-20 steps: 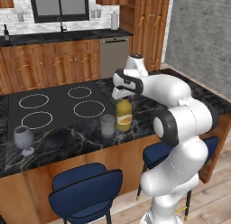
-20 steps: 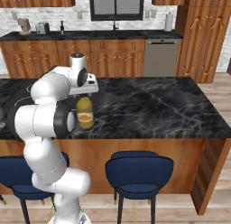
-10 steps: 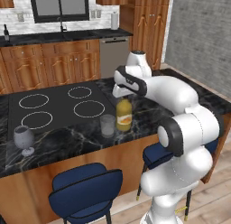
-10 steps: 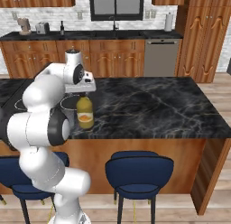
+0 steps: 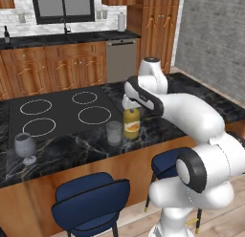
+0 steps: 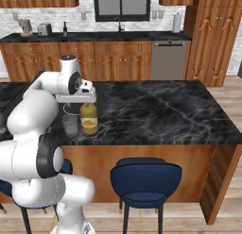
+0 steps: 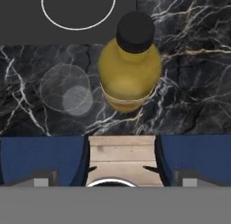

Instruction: There is a wine glass and glass cup on the dining counter. Place the wine bottle next to the wine glass and the juice bottle next to the glass cup.

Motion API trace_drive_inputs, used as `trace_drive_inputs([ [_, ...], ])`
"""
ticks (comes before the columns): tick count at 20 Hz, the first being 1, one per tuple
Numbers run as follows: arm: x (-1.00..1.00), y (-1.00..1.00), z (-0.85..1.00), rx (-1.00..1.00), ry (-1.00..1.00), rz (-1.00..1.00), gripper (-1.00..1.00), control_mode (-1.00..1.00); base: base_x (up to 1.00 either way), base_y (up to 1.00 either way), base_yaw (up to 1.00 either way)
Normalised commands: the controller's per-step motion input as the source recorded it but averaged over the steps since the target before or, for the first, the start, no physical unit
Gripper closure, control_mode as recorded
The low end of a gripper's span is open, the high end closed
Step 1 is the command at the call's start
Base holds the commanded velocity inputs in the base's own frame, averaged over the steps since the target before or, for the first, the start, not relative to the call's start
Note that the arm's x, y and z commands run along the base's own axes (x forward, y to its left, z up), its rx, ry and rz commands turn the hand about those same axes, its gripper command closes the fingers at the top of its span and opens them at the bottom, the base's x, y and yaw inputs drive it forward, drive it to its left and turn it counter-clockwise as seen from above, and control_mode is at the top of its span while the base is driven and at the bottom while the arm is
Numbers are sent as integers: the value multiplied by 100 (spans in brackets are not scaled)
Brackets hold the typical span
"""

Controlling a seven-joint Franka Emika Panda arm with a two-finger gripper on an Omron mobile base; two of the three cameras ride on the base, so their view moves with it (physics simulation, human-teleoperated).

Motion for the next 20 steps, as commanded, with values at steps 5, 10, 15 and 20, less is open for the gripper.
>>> trace_drive_inputs([
  [5,-55,0,0,0,0,-9,-100,-100,0,0,0],
  [10,-57,3,0,2,2,-13,-100,-100,0,0,0],
  [15,-52,0,-3,1,0,-13,-100,-100,0,0,0],
  [20,-33,0,-7,0,0,-10,-100,-100,0,0,0],
])
